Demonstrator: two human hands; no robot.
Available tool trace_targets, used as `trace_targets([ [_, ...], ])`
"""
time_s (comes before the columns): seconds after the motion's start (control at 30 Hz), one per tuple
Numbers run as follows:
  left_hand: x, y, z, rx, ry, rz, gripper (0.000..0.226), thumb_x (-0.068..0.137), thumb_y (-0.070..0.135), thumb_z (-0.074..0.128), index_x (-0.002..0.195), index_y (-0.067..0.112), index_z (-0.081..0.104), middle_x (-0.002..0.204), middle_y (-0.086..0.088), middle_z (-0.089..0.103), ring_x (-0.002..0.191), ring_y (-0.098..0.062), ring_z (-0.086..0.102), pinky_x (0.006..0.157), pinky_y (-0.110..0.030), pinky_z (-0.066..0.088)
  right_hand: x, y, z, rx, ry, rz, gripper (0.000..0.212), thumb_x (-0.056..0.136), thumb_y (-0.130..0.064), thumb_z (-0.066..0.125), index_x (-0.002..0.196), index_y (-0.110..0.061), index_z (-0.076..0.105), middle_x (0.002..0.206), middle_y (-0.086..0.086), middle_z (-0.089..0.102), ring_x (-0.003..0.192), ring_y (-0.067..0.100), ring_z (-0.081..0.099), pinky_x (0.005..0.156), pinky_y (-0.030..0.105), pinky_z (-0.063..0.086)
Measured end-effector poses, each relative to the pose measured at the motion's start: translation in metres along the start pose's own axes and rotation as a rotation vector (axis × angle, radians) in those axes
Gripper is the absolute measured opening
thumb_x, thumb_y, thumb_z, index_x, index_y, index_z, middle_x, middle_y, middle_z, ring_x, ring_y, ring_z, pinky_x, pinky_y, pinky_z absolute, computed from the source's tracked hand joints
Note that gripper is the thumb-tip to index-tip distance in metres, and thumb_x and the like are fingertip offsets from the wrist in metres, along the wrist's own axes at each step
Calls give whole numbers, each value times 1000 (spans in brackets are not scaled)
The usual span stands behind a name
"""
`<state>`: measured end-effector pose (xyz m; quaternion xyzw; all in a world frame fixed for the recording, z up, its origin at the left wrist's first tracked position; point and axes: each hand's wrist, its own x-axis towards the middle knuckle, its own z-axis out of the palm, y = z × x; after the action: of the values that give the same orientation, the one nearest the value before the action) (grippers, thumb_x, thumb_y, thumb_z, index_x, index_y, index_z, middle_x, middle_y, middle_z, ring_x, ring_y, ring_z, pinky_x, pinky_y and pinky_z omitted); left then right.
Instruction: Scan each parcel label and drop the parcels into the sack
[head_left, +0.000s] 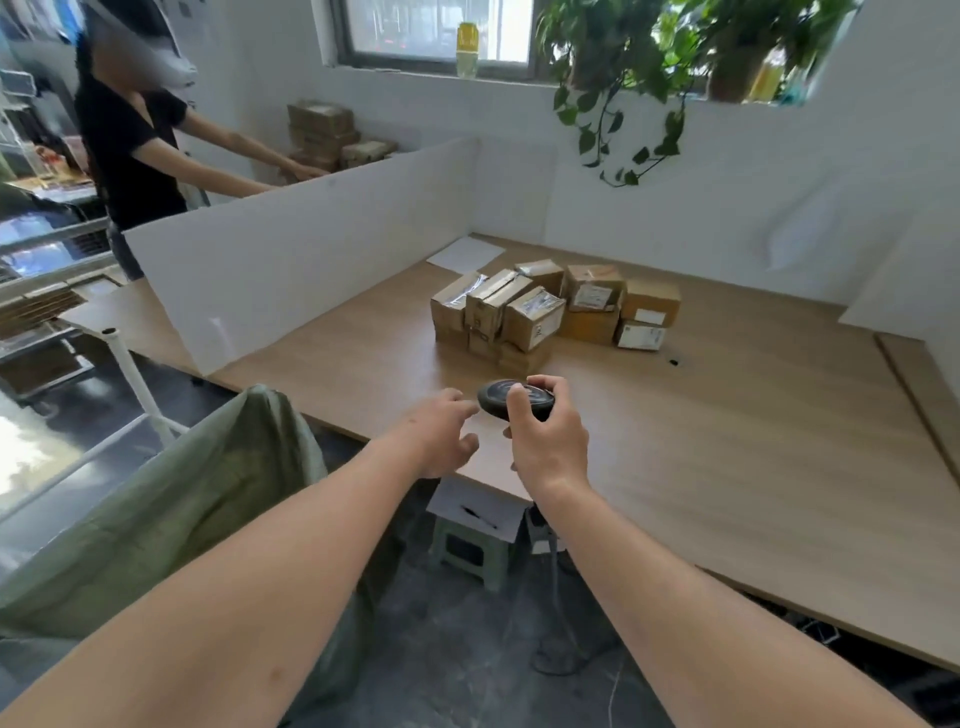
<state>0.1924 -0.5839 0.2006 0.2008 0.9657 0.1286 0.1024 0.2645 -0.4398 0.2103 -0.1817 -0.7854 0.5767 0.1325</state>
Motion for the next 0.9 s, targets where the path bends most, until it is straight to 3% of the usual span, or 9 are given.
trace_targets([
  [0.13, 36, 53, -1, 29, 2, 52, 59, 103, 41, 57, 159, 28, 42, 165, 4, 35, 144, -26, 45, 116, -45, 44, 30, 7, -49, 10, 43, -5, 33, 95, -57, 57, 123, -39, 55, 105, -10, 69, 93, 23, 73, 77, 56, 66],
  [0.37, 122, 131, -17, 114, 39, 165, 55, 103, 41, 59, 155, 28, 46, 156, 1, 45, 136, -26, 52, 107, -44, 51, 107, 16, -115, 14, 152, 18, 35, 90, -61, 54, 119, -42, 55, 102, -10, 70, 92, 21, 73, 77, 56, 66],
  [0.6, 250, 170, -16, 171, 39, 294, 60, 104, 44, 56, 159, 27, 40, 162, -1, 40, 144, -26, 46, 110, -43, 49, 218, 34, -146, 4, 326, 61, 34, 77, -70, 52, 104, -50, 57, 100, -10, 73, 91, 24, 74, 76, 58, 65],
  [0.8, 376, 195, -23, 207, -27, 404, 53, 100, 44, 57, 150, 27, 51, 141, -1, 51, 126, -27, 55, 99, -45, 53, 321, 37, -158, 2, 432, 115, 42, 75, -70, 52, 108, -45, 59, 98, -11, 75, 91, 21, 75, 79, 53, 64],
  [0.9, 431, 206, -27, 213, -34, 448, 52, 101, 45, 56, 149, 26, 52, 141, -2, 51, 129, -29, 54, 99, -45, 52, 368, 37, -166, -8, 479, 124, 45, 74, -72, 50, 108, -43, 60, 99, -12, 75, 92, 22, 75, 82, 50, 63],
])
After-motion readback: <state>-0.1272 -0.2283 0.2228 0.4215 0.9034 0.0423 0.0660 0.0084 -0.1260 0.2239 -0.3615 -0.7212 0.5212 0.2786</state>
